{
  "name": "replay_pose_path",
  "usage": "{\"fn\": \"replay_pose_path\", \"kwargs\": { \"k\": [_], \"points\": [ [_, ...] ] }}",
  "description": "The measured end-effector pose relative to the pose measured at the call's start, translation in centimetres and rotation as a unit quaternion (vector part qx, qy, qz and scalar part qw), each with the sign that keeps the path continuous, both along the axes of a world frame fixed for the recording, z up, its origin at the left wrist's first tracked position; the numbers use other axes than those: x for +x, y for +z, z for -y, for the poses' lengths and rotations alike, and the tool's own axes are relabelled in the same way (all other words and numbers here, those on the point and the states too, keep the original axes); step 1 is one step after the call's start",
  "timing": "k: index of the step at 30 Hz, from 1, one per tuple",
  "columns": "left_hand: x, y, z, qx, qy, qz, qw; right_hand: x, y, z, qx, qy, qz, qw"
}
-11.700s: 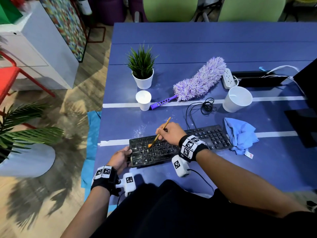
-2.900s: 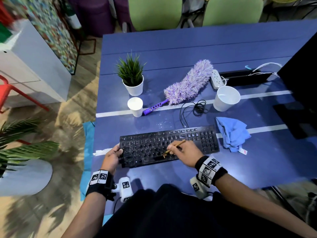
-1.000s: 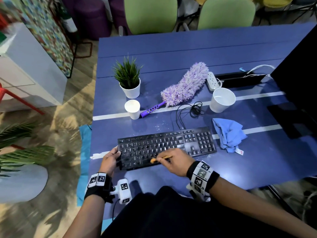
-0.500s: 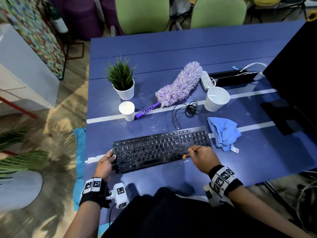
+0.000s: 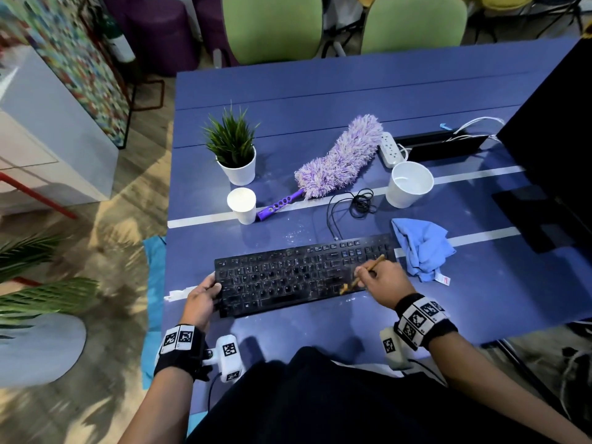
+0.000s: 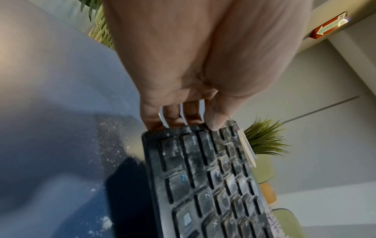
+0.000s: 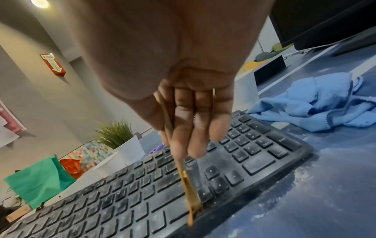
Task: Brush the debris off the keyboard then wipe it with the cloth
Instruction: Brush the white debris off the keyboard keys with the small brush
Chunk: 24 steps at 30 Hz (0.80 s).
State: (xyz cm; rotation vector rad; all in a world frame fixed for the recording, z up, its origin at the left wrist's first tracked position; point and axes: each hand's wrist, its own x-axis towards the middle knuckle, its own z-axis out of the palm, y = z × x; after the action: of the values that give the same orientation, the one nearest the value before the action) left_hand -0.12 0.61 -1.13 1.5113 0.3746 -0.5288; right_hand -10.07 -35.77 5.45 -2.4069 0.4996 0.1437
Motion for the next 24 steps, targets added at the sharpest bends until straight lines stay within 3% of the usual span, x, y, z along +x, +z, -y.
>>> {"fn": "replay_pose_path", "kwargs": {
  "k": [4, 7, 11, 14, 18, 22, 24],
  "points": [
    [0.1, -0.2, 0.0, 0.0, 0.003, 0.002, 1.0, 0.3, -0.3, 0.8, 0.016, -0.054, 0.051, 0.997],
    [0.0, -0.3, -0.1, 0.001, 0.006, 0.007, 1.0, 0.6, -0.3, 0.9, 0.032, -0.026, -0.017, 0.999],
    [0.0, -0.3, 0.0, -0.012, 0.011, 0.01, 1.0, 1.1, 0.0, 0.7, -0.003, -0.057, 0.055, 0.997],
    [-0.1, -0.2, 0.0, -0.017, 0.014, 0.009, 1.0, 1.5, -0.6, 0.9, -0.026, -0.059, -0.01, 0.998],
    [-0.1, -0.4, 0.0, -0.019, 0.017, 0.007, 1.0, 1.3, 0.0, 1.6, -0.048, -0.061, 0.048, 0.996],
    [0.0, -0.7, -0.2, -0.014, 0.015, 0.003, 1.0, 0.8, 0.1, 2.6, -0.101, -0.086, 0.026, 0.991],
    [0.0, -0.7, -0.2, -0.016, 0.013, 0.003, 1.0, 0.5, -0.2, 3.0, -0.078, -0.075, -0.009, 0.994]
  ]
}}
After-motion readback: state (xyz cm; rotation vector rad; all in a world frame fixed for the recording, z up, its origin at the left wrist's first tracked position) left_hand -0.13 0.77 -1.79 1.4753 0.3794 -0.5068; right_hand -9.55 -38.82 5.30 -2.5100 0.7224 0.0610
